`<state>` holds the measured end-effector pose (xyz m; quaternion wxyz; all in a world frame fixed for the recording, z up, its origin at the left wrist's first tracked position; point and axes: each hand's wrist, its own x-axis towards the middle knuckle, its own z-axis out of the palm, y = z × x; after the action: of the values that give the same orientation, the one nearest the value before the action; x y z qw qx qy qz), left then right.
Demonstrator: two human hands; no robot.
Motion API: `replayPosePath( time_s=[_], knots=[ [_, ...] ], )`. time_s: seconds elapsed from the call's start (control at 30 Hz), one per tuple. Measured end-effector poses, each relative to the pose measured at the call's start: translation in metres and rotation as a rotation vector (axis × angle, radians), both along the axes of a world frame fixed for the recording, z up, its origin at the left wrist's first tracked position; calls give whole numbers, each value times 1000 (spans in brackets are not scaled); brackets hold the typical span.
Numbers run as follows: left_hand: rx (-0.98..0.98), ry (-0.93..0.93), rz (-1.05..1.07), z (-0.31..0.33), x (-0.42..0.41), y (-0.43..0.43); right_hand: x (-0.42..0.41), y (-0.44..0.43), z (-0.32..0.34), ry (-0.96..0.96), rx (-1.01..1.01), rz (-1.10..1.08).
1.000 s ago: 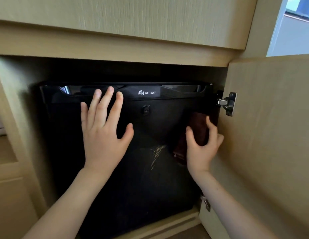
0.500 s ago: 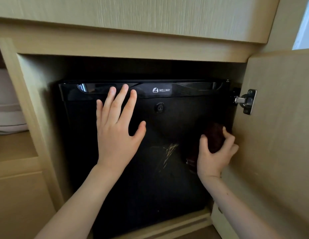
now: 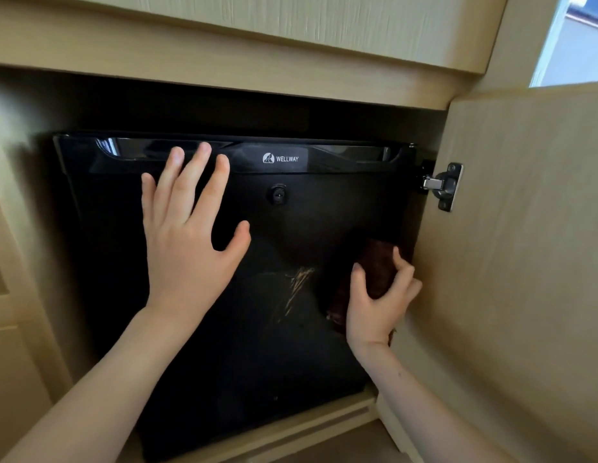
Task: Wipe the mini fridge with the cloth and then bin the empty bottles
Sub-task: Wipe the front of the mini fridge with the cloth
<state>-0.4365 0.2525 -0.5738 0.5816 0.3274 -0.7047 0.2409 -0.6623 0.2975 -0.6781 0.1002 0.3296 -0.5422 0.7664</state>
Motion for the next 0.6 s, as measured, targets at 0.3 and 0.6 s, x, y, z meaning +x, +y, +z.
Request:
replayPosePath(
  time_s=[0.3,0.6],
  knots=[
    [-24,5,11,-1,-2,-3,5,7,-55,152,101,19],
    [-17,4,28,0,-3,-1,18,-12,18,151,-37,-1]
  ],
)
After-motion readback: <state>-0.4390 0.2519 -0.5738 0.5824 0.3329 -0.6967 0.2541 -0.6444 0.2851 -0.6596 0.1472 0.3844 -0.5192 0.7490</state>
